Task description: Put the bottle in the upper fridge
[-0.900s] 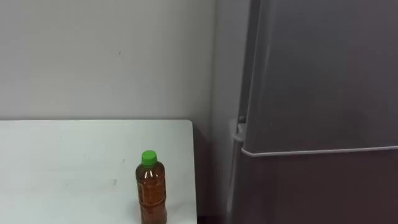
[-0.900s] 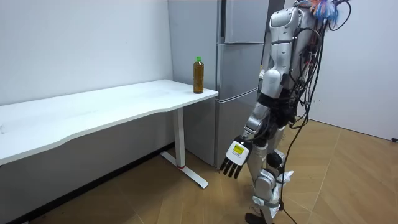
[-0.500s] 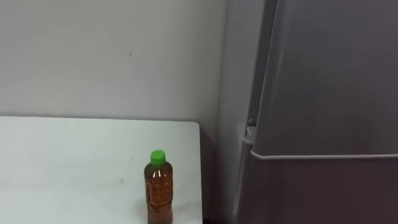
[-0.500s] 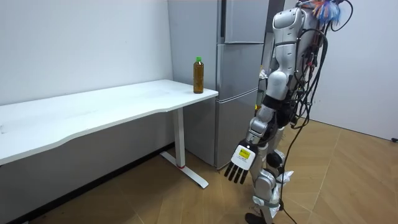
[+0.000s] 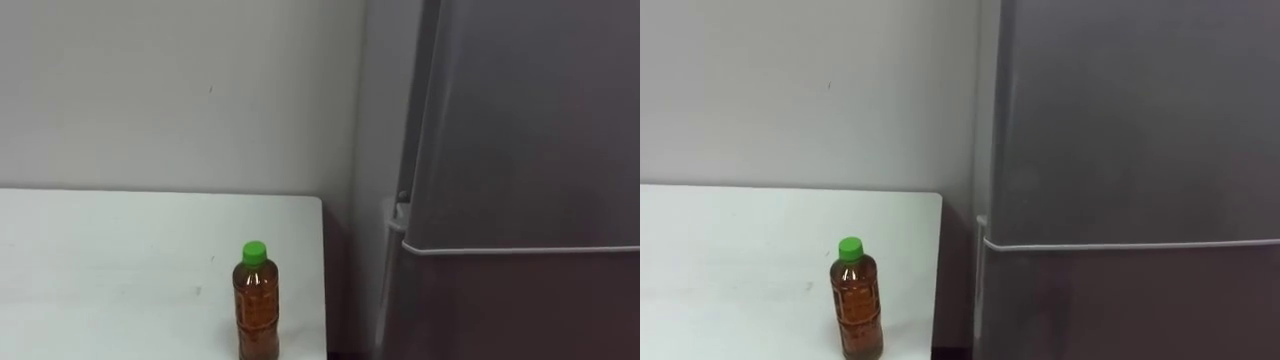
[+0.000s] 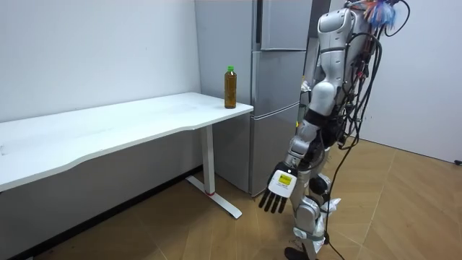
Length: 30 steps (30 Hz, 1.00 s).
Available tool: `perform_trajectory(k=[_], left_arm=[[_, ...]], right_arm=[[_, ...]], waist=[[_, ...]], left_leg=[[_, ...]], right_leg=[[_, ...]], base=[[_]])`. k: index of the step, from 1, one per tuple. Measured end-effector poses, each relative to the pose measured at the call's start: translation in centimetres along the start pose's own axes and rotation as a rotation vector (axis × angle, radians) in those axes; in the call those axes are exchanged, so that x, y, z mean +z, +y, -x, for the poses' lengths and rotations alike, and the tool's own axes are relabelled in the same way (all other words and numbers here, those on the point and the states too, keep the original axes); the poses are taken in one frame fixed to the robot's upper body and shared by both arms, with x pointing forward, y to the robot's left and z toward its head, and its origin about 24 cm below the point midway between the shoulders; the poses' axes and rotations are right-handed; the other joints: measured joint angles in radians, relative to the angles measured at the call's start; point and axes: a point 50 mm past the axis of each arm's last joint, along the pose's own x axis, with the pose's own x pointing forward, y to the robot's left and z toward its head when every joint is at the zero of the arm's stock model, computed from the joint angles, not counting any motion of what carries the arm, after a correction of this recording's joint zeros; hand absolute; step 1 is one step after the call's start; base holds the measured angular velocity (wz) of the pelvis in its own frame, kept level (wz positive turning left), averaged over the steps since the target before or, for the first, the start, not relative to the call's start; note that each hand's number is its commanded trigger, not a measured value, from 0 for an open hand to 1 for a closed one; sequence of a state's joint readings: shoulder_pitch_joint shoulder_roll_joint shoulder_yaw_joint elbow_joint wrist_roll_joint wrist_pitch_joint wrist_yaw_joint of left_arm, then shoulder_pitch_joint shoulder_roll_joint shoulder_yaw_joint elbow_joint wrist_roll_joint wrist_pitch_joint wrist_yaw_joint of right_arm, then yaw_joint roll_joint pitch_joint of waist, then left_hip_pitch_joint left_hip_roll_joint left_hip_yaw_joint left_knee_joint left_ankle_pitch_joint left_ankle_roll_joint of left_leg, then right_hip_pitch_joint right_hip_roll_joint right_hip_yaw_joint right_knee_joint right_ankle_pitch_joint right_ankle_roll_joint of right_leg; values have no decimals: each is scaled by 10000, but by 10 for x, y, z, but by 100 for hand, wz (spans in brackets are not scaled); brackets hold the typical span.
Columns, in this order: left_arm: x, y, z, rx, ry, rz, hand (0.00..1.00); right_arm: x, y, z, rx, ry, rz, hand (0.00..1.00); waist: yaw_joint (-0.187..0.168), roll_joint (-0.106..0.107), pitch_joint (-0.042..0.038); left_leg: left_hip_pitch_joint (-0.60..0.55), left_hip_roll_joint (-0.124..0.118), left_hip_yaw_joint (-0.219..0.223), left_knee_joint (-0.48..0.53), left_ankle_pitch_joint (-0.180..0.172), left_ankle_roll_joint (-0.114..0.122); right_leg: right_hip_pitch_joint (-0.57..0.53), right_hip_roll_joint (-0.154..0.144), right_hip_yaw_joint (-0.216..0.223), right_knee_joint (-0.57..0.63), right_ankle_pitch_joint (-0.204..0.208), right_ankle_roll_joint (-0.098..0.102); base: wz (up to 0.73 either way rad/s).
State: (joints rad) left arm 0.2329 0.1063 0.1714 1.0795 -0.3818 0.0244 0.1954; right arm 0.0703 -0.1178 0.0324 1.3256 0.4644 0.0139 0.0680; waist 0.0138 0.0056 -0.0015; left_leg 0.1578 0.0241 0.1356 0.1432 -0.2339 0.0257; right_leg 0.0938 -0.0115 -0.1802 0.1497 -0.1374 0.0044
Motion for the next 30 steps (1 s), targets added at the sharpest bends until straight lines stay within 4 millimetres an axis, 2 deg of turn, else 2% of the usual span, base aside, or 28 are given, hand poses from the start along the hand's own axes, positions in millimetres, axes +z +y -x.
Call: perform_trajectory(k=[1, 4, 6, 8, 9, 10, 11, 12, 14, 18, 23, 25, 29, 30], left_arm=[[7, 2, -1, 111, -144, 502, 0], [27, 9, -3, 610, -523, 2003, 0], [50, 17, -2, 779, -1215, 3420, 0], [84, 30, 4, 1019, -2431, 4478, 0], [93, 34, 6, 1094, -2752, 4619, 0], [107, 39, 10, 1243, -3397, 4862, 0], [119, 44, 15, 1413, -3921, 5083, 0], [126, 46, 17, 1450, -4169, 5181, 0], [155, 49, 32, 1425, -5252, 6037, 0], [190, 51, 61, 1112, -6992, 6699, 0], [236, 53, 110, 516, -9472, 7491, 0], [258, 55, 139, 285, -10808, 7542, 0], [274, 52, 178, -259, -12626, 7298, 0], [275, 52, 183, -322, -12816, 7248, 0]], right_arm=[[2, -2, 0, -34, -54, -126, 0], [3, -8, 1, -143, -119, -279, 0], [3, -12, 2, -203, -150, -451, 0], [4, -18, 2, -321, -169, -496, 0], [4, -19, 3, -344, -213, -486, 0], [6, -22, 3, -411, -326, -468, 0], [7, -24, 4, -502, -383, -403, 0], [7, -25, 4, -553, -387, -361, 0], [8, -26, 4, -580, -413, -371, 0], [7, -25, 5, -510, -551, -394, 0], [1, -28, 6, -525, -479, -760, 0], [0, -28, 6, -572, -442, -781, 0], [2, -26, 5, -459, -476, -729, 0], [3, -26, 5, -434, -472, -734, 0]], waist=[[51, 74, 26], [139, 287, 39], [194, 407, 47], [248, 497, 64], [259, 570, 43], [270, 592, 71], [260, 772, 19], [251, 766, 28], [248, 852, 12], [291, 852, -1], [401, 845, 3], [401, 838, 12], [258, 807, 30], [222, 807, 29]], left_leg=[[69, -1, -1, -25, -4, 6], [119, -11, 5, -76, -19, 19], [107, -10, 1, -63, -18, 20], [92, -18, -8, -47, -18, 19], [93, -19, -10, -45, -18, 19], [92, -27, -5, -57, -17, 20], [93, -32, 15, -59, -17, 21], [82, -38, 17, -61, -16, 23], [16, -39, -14, -53, -9, 23], [54, -38, -22, -46, -8, 21], [90, -36, -12, -56, -8, 20], [84, -36, -14, -75, -9, 20], [78, -38, -24, -76, -11, 19], [78, -38, -27, -76, -11, 19]], right_leg=[[52, -4, 2, 6, 0, 1], [109, -19, 0, 15, -4, 6], [93, -24, -1, 30, -5, 5], [92, -29, 4, 45, -40, 11], [91, -26, 2, 52, -45, 13], [65, -32, 3, 60, -49, 17], [-13, -31, 11, 64, -51, 21], [-40, -32, 35, 72, -53, 24], [-63, -28, 53, 102, -60, 27], [-89, -32, 58, 220, -141, 17], [-40, -29, 65, 186, -140, 16], [-58, -18, 110, 186, -140, 16], [-49, -8, 119, 163, -140, 17], [-47, -7, 115, 161, -141, 17]], base=[[0], [0], [0], [0], [0], [-3], [-4], [0], [0], [0], [0], [0], [0], [0]])
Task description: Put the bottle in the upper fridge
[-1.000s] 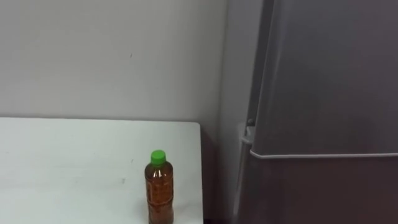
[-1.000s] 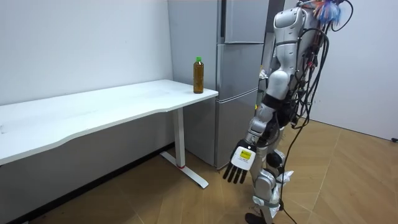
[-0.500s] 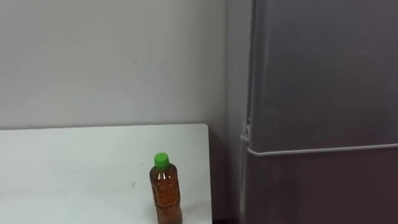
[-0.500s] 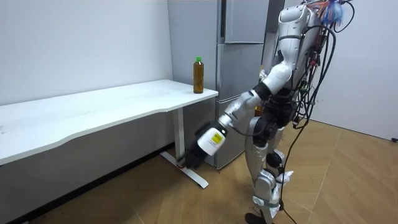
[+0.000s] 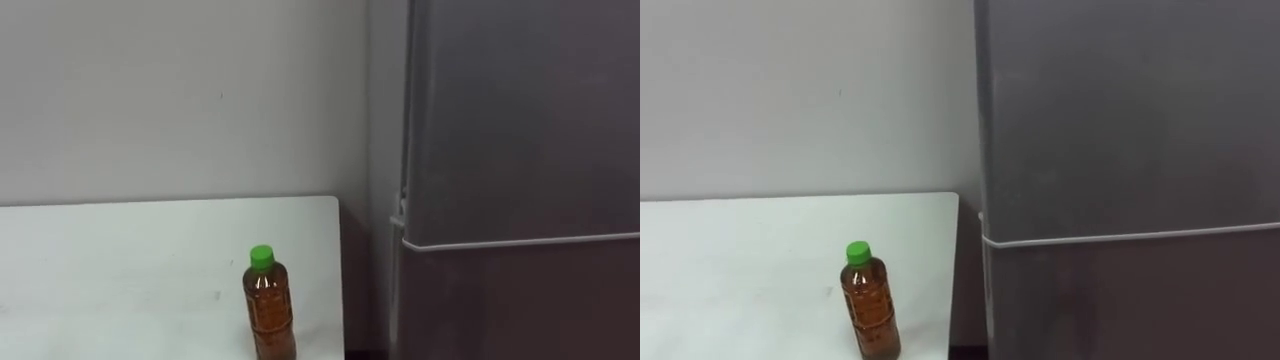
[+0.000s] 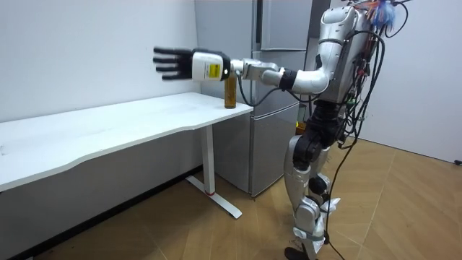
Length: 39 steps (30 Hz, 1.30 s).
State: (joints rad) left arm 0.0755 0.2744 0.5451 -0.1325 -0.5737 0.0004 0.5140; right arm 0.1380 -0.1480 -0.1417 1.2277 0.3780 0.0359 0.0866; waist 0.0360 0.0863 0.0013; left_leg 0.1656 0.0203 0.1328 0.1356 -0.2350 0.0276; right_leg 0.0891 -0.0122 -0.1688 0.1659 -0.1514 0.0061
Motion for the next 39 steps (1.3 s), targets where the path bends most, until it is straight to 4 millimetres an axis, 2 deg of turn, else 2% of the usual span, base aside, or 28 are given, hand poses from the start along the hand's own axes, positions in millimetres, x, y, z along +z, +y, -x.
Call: perform_trajectory(k=[4, 6, 10, 13, 14, 18, 22, 23, 30, 32, 39], left_arm=[[19, -15, 6, -983, -612, 343, 0], [24, -23, 6, -1325, -784, 580, 0], [25, -49, 7, -2439, -697, 966, 0], [29, -67, 17, -3400, -647, 1190, 0], [34, -73, 22, -3854, -787, 1294, 0], [45, -103, 36, -5600, -1157, 1802, 0], [50, -131, 47, -7353, -1160, 2117, 0], [49, -136, 49, -7716, -1117, 2113, 0], [52, -159, 70, -9627, -1092, 2470, 0], [52, -165, 81, -10297, -1069, 2669, 0], [45, -187, 107, -12213, -442, 2780, 0]], right_arm=[[2, 2, 0, 56, 17, 2, 0], [1, 2, 0, 76, 10, 1, 0], [1, 3, 0, 108, 49, 22, 0], [4, 7, -1, 253, 57, 84, 0], [6, 10, -1, 319, 26, 95, 0], [8, 13, -2, 360, 103, 414, 0], [10, 15, -2, 386, 56, 423, 0], [11, 16, -3, 406, 36, 419, 0], [18, 23, -4, 531, -95, 450, 0], [18, 23, -4, 544, -85, 462, 0], [22, 30, -5, 686, -119, 1108, 0]], waist=[[-200, 23, -9], [-334, 2, 21], [-347, -40, 43], [-426, -116, 42], [-567, -196, 34], [-734, -241, 37], [-943, -178, 71], [-1086, -153, 73], [-1508, -120, 57], [-1627, -99, -37], [-1701, -146, -13]], left_leg=[[-33, -6, -14, 4, 0, -1], [-28, -5, -55, 17, 1, -2], [-29, -5, -63, 15, 1, -3], [-161, 0, -66, 15, 2, -2], [-182, 5, -81, 18, 2, -2], [-170, 6, -49, 20, 2, -2], [-148, 3, -24, 118, 3, -2], [-159, 4, -44, 162, 3, -2], [-255, -3, -44, 238, 3, -2], [-407, -9, -16, 306, 4, -1], [-368, -1, 18, 327, 10, -4]], right_leg=[[30, 29, -1, -127, 32, 0], [79, 9, -118, -146, 34, 0], [70, 8, -112, -148, 33, 1], [-78, 2, -119, -142, 33, 2], [-84, 1, -130, -139, 33, 3], [-74, 6, -88, -140, 33, 4], [-26, -7, -57, -135, 33, 4], [-22, -6, -38, -137, 34, 3], [-83, -7, 11, -150, 35, 5], [-196, -21, -17, -142, 58, 11], [-193, 3, -45, -142, 114, -34]], base=[[0], [10], [1], [-1], [5], [-1], [-2], [-5], [0], [5], [0]])
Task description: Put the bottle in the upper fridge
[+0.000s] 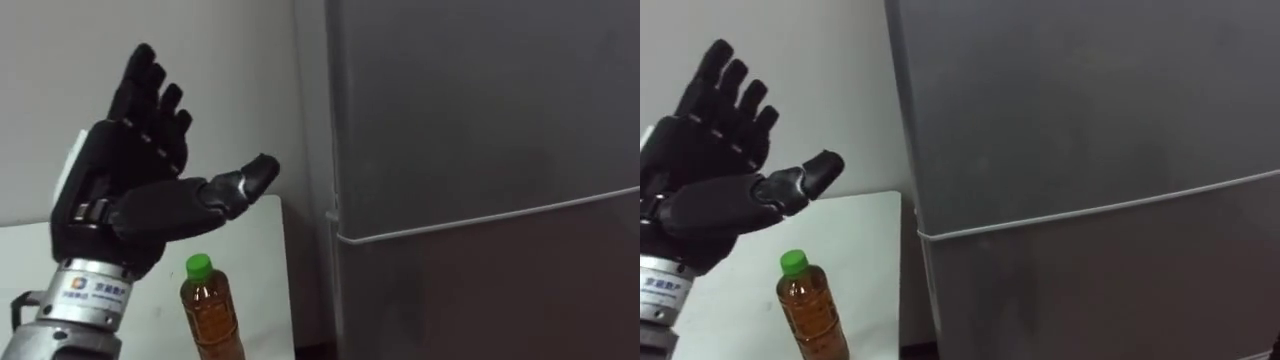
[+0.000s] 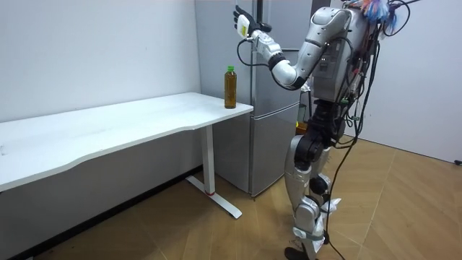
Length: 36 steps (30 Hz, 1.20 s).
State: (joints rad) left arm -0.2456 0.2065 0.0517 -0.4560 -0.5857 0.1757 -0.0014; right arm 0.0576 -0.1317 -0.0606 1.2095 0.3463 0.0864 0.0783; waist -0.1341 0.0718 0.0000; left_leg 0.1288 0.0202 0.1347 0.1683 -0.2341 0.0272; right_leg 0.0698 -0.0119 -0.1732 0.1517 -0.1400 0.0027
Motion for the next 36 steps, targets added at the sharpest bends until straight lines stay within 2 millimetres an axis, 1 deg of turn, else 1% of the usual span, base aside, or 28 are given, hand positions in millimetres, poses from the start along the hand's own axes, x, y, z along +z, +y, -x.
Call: perform_trajectory(k=[1, 4, 6, 9, 14, 22, 23, 24, 25, 26, 27, 31, 32, 33, 34, 35, 36], left_arm=[[-1, -5, -2, -303, 67, 51, 0], [-5, -13, -4, -845, 333, 97, 0], [-7, -19, -6, -1120, 460, 95, 0], [-11, -27, -7, -1600, 648, 173, 0], [-17, -36, -6, -2151, 999, 290, 0], [-20, -48, -5, -3049, 1120, 470, 0], [-21, -48, -5, -3073, 1109, 506, 18], [-20, -48, -5, -3080, 1103, 517, 45], [-20, -49, -5, -3125, 1091, 540, 58], [-20, -49, -5, -3195, 1082, 545, 64], [-20, -49, -5, -3232, 1073, 546, 69], [-19, -47, -6, -3132, 982, 531, 75], [-18, -46, -6, -3084, 965, 526, 78], [-18, -44, -6, -3022, 920, 521, 78], [-17, -45, -7, -3045, 875, 517, 78], [-17, -45, -7, -3057, 856, 527, 75], [-17, -46, -7, -3175, 867, 537, 62]], right_arm=[[1, 0, 0, 12, 4, 44, 0], [2, -3, 0, 35, -6, 204, 0], [5, -5, 1, 47, -39, 469, 0], [7, -3, 0, 127, -32, 836, 0], [9, -2, 0, 202, 66, 864, 0], [12, 0, -1, 390, 205, 919, 0], [12, 1, -1, 402, 195, 930, 0], [12, 1, -1, 412, 189, 944, 0], [13, 2, -1, 434, 168, 995, 0], [14, 3, -1, 460, 142, 1065, 0], [14, 3, -2, 475, 120, 1091, 0], [14, 4, -2, 538, 104, 895, 0], [14, 5, -2, 547, 106, 911, 0], [14, 5, -2, 567, 104, 930, 0], [14, 5, -2, 591, 98, 933, 0], [14, 6, -2, 604, 97, 931, 0], [14, 6, -2, 633, 89, 933, 0]], waist=[[6, -24, 16], [-5, 51, 34], [-3, 111, 23], [-8, 120, 18], [-25, 141, 38], [-135, 140, 48], [-147, 128, 57], [-153, 123, 59], [-177, 107, 70], [-222, 91, 80], [-237, 77, 90], [-228, -27, 143], [-228, -40, 144], [-223, -60, 126], [-208, -35, 107], [-206, -38, 108], [-200, -59, 110]], left_leg=[[1, 1, 7, 0, 0, -1], [-14, 15, 19, -2, 0, 0], [5, 18, 20, 0, 0, 0], [19, 23, 21, 1, 2, -2], [-40, 25, -1, 0, 4, -5], [-149, 27, 1, 0, 4, -5], [-158, 26, 1, -1, 4, -5], [-157, 25, 2, 0, 4, -5], [-154, 24, 3, -1, 4, -5], [-153, 22, 3, -1, 4, -5], [-153, 21, 4, -2, 4, -5], [-223, 18, 10, -1, 4, -5], [-243, 18, 11, 0, 4, -5], [-307, 19, 11, 11, 4, -5], [-331, 20, 10, 11, 5, -5], [-335, 22, 9, 10, 5, -4], [-335, 23, 9, 10, 5, -4]], right_leg=[[-3, 10, 41, -5, 0, 0], [-19, 5, 60, -7, -1, 4], [-7, -1, 65, -4, 4, 10], [9, 8, 63, -7, 6, 6], [-15, -11, 56, -23, 1, 8], [-35, -13, 40, -157, 40, 14], [-45, -12, 32, -162, 40, 15], [-45, -12, 27, -166, 39, 15], [-39, -16, -4, -174, 38, 17], [-38, -18, -58, -176, 38, 17], [-37, -20, -75, -175, 38, 18], [-53, -42, -200, -183, 36, 23], [-63, -44, -215, -185, 35, 24], [-114, -47, -233, -183, 36, 24], [-133, -47, -246, -175, 37, 24], [-134, -47, -249, -172, 38, 24], [-133, -46, -249, -167, 39, 24]], base=[[-5], [-1], [0], [0], [0], [0], [0], [0], [5], [6], [7], [8], [9], [6], [4], [0], [0]])
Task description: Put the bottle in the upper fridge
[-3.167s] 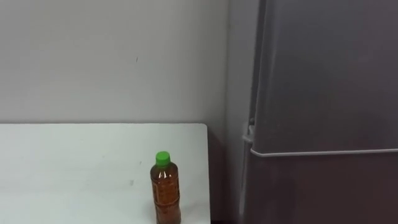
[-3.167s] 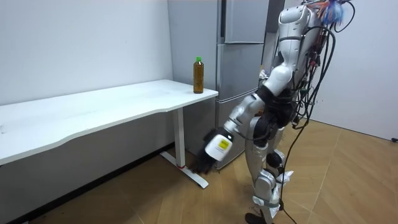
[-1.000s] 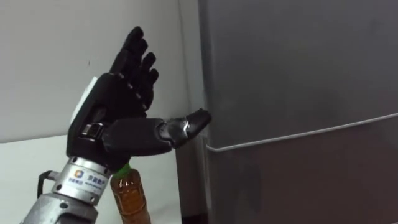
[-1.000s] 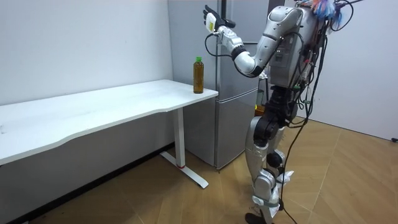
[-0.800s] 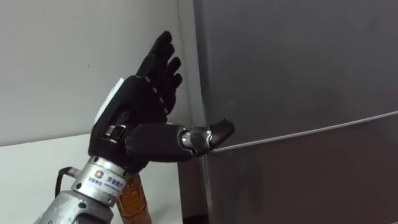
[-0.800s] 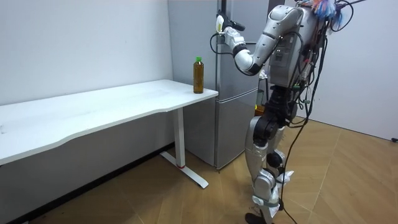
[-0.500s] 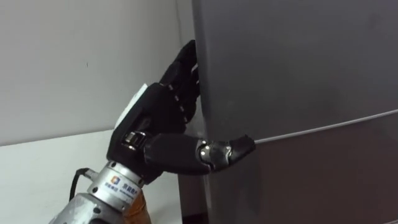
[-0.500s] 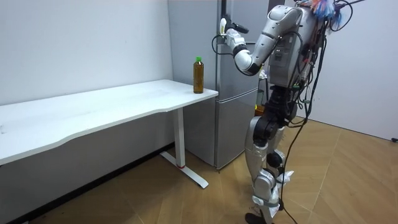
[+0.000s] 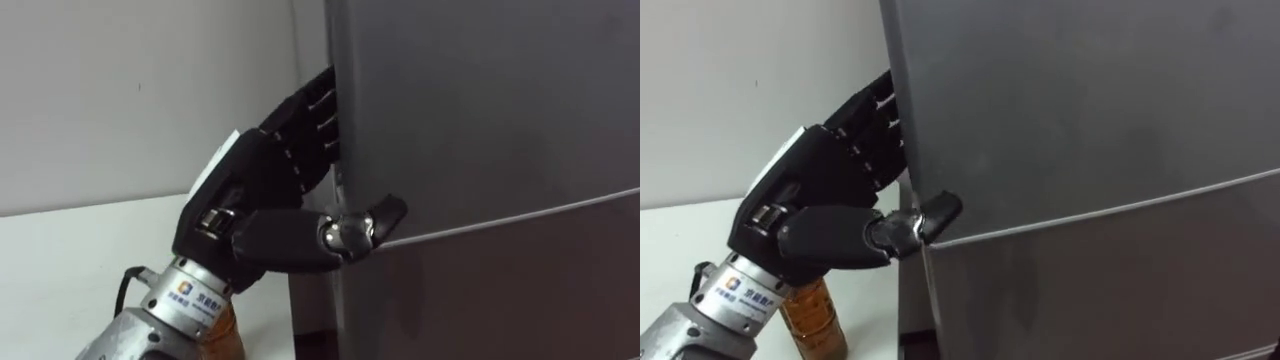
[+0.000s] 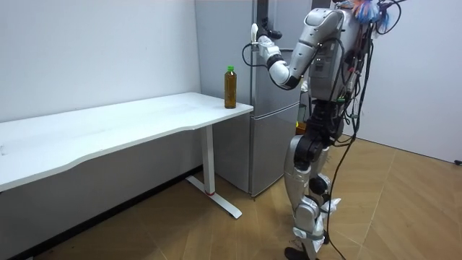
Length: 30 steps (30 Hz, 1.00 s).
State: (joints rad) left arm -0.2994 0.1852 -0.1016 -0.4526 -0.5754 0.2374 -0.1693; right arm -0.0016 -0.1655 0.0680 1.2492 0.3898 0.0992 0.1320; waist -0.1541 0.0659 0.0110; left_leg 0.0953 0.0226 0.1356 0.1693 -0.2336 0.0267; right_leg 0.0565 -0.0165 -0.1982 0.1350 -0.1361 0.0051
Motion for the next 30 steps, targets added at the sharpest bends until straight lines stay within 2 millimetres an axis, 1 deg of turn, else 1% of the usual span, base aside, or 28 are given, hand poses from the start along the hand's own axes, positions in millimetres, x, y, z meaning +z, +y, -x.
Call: perform_trajectory(k=[1, 2, 3, 4, 14, 17, 22, 27, 30], left_arm=[[-1, -2, -1, -40, -24, 93, 55], [-2, -3, -1, -23, 2, 201, 22], [-3, -3, -1, -1, 16, 253, 14], [-3, -3, -2, 6, 2, 281, 0], [-8, -5, -2, -470, 220, 272, 0], [-20, -14, -2, -1337, 848, 406, 0], [-22, -16, -2, -1755, 1065, 318, 0], [-23, -17, -1, -1924, 1183, -14, 0], [-24, -18, -1, -1975, 1202, 2, 0]], right_arm=[[0, 0, 0, 16, -5, 18, 0], [0, 1, 0, 32, -1, 95, 0], [0, 1, 0, 39, -12, 113, 0], [0, 1, 0, 49, -29, 158, 0], [0, 1, -1, 15, 22, 205, 0], [1, 0, -1, -22, 45, 203, 0], [0, -3, 0, -108, 75, 181, 0], [1, -3, 0, -106, 92, 203, 0], [1, -3, 0, -115, 82, 198, 0]], waist=[[22, -31, 6], [18, -48, 3], [12, -48, 3], [12, -45, 1], [16, -21, -10], [-10, 63, -26], [-49, 175, -78], [-55, 194, -73], [-53, 208, -69]], left_leg=[[-3, 0, 1, -1, 0, 0], [-8, -1, 0, -1, 0, 0], [-11, -2, 1, 0, 0, 0], [-23, -3, 2, 0, 0, 0], [-34, -8, 32, 35, 5, 8], [-33, 3, 163, 79, 5, 9], [-14, 22, 274, 84, 5, 8], [4, 24, 305, 83, 5, 8], [36, 28, 485, 86, 5, 8]], right_leg=[[1, -1, -5, 6, 2, 1], [0, -2, -3, 9, 8, 5], [0, -2, 0, 10, 10, 6], [-1, -3, 0, 14, 12, 8], [-3, -12, 21, 18, 23, 6], [-20, -7, 78, 18, 26, 10], [-30, 0, 103, 10, 29, 4], [-7, -1, 102, 4, 28, 4], [-6, 3, 216, 12, 31, 12]], base=[[0], [0], [0], [0], [0], [-4], [-4], [0], [-7]])
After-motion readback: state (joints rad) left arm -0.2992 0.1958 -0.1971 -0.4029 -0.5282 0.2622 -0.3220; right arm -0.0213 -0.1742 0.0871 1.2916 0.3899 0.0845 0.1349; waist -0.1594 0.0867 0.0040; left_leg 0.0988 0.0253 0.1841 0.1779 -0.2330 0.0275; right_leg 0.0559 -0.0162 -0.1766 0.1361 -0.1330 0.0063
